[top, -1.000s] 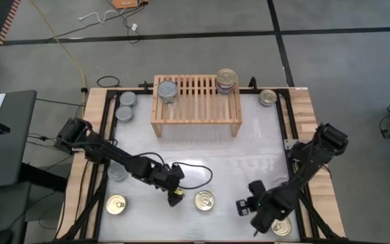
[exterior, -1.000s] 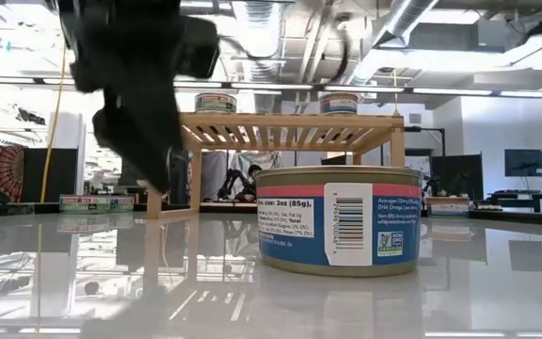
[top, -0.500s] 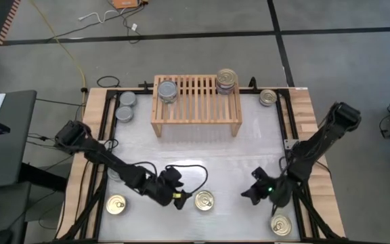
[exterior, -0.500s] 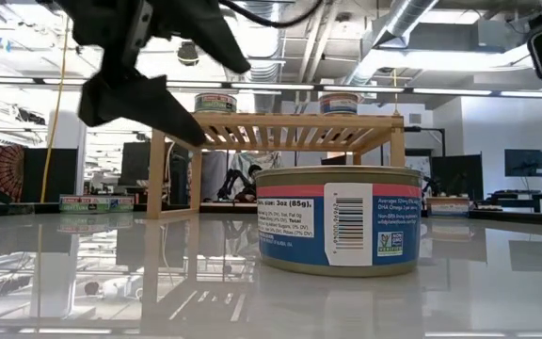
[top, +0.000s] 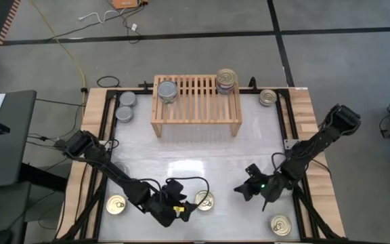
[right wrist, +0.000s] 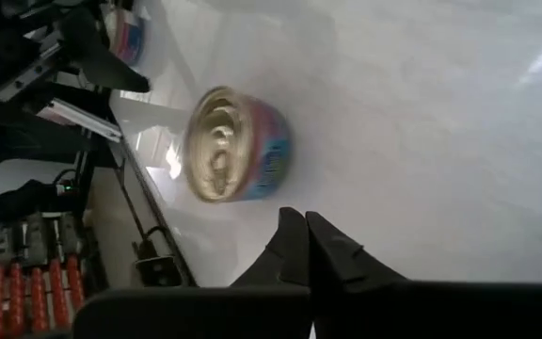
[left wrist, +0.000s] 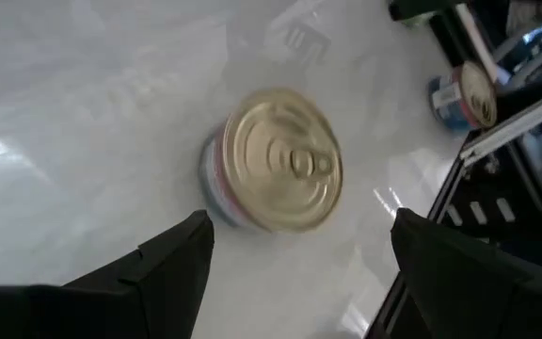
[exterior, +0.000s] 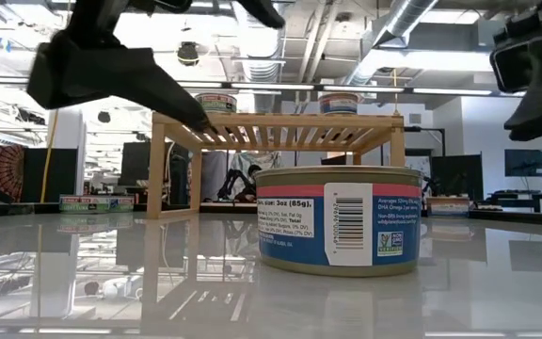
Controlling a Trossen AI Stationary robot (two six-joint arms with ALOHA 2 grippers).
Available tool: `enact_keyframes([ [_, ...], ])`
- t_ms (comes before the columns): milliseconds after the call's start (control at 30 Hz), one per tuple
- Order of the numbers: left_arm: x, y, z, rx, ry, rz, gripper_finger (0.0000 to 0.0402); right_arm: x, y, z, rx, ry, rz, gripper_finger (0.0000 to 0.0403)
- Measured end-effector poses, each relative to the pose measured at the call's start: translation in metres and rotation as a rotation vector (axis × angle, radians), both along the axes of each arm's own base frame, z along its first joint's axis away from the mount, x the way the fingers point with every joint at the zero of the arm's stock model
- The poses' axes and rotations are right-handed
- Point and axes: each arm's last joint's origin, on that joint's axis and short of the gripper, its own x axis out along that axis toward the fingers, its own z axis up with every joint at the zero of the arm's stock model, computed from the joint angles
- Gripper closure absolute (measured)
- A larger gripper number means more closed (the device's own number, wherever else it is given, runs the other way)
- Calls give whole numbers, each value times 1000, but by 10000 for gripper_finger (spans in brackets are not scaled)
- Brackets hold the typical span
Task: Stack canned seafood by type on shelf
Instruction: Put the blue-pink tuna can on the shelf
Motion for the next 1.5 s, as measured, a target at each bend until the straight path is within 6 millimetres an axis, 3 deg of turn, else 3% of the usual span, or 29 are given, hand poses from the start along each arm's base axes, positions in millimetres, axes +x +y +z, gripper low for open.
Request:
enact_keyframes([
  [200, -5, -5, -3, -50, 55, -57, 89, 34, 24, 4, -48, 96, -44, 382],
  [533, -4, -5, -3, -61, 77, -99, 89, 74, 31, -4, -65, 132, -118, 324],
  [1067, 5, 7, -3, -52, 70, -71, 89, 90, 42, -22, -10, 58, -113, 237],
  [1233, 6, 9, -3, -68, 68, -53, 89, 96, 46, -33, 19, 32, -112, 245],
  [1500, 7, 9, -2, -123, 67, -14, 89, 97, 46, -34, 10, 35, -112, 309],
])
